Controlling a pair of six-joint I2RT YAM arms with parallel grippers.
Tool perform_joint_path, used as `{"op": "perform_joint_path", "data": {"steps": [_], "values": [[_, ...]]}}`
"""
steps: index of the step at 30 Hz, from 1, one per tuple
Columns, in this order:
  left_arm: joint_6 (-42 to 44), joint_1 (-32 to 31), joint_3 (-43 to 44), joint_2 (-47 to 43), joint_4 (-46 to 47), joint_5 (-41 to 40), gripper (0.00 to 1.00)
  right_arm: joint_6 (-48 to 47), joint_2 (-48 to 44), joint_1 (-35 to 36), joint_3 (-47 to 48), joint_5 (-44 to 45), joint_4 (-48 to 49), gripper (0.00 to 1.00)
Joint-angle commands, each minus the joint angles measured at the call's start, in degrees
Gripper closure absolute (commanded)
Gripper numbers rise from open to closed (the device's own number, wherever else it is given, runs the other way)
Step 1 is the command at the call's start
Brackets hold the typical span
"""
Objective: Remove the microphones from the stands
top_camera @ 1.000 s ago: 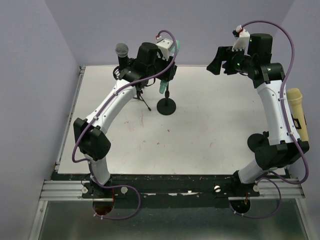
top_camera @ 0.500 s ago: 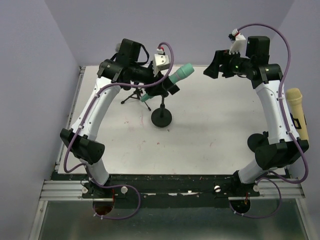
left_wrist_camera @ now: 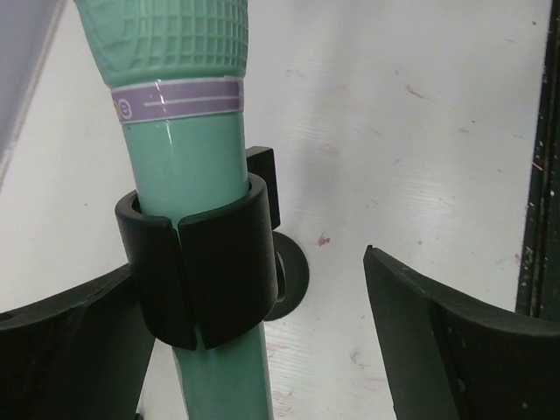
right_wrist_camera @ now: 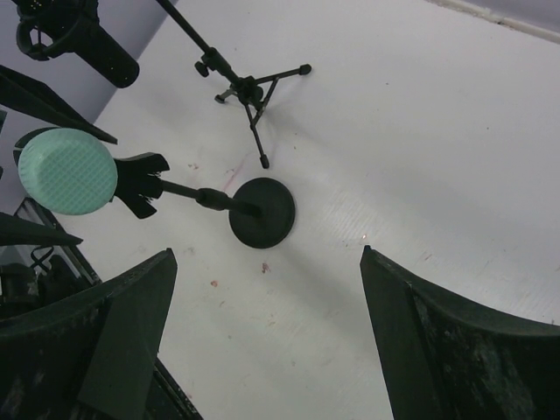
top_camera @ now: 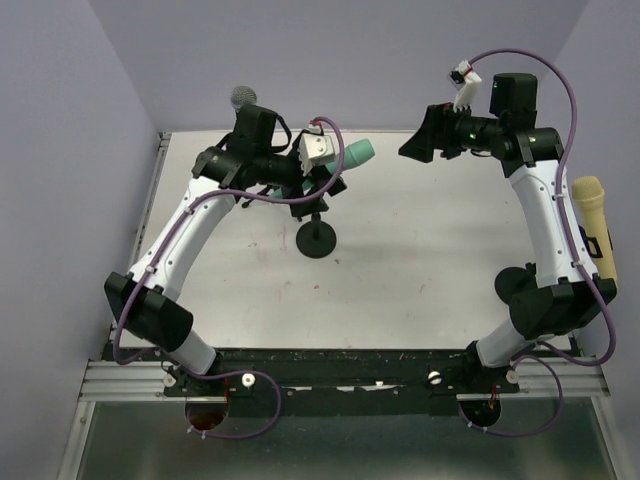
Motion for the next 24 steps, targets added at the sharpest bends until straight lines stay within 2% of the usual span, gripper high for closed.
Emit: {"op": "perform_joint_path", "data": {"steps": [1,5,10,16,21,24], "values": [[-5.59,-0.43,-2.35,-4.64,13.82,-7.77,0.03,-0.29,1.92,0.0,2.11,-3.42,-1.47,0.07],[-8.14,-0.52,2.2,-2.01,12.08,-11.64,0.05,-0.03,3.15,0.0,3.96,-4.57,-1.47,0.06],[-10.43,-0.43,14.42,4.5,3.73,-12.09,0.13,0.15,4.03,0.27,4.75,-4.57,-1.38,0.06],[-8.15,-0.52,15.32,6.09,1.7,-9.37,0.18,-0.37,4.47,0.53,5.54,-6.58,-1.64,0.06],[-6.39,-0.52,17.6,7.14,-4.01,-5.59,0.17,-1.25,4.39,0.62,5.72,-9.57,-2.61,0.06],[-5.77,-0.52,18.3,7.67,-5.86,-6.02,0.21,-4.5,4.47,0.71,6.25,-12.2,-3.31,0.06]]}}
